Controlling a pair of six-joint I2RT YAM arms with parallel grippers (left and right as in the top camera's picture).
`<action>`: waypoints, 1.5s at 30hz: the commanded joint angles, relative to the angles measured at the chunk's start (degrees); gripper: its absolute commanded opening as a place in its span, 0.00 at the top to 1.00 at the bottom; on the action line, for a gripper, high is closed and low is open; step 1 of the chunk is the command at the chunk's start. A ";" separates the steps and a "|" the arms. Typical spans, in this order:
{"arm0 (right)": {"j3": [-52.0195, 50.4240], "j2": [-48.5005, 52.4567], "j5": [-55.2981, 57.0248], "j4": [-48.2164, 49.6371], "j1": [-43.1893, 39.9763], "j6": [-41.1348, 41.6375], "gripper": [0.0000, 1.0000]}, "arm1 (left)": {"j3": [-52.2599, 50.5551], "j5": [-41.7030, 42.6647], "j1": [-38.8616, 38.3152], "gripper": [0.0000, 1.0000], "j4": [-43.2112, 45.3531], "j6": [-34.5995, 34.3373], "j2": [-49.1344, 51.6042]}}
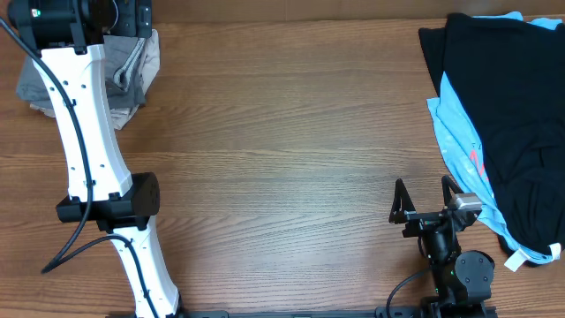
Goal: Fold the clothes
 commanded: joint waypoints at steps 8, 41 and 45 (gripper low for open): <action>-0.59 -0.70 0.57 0.15 0.33 0.07 0.00 | -27.06 0.44 -3.17 0.00 0.07 -0.61 -21.68; -0.59 -0.68 0.57 0.15 0.33 0.07 0.00 | -152.30 13.86 -3.85 0.00 90.55 -4.90 -107.54; -0.59 -0.68 0.57 0.15 0.33 0.07 0.00 | -159.95 12.87 -3.82 0.00 91.91 -4.90 -116.02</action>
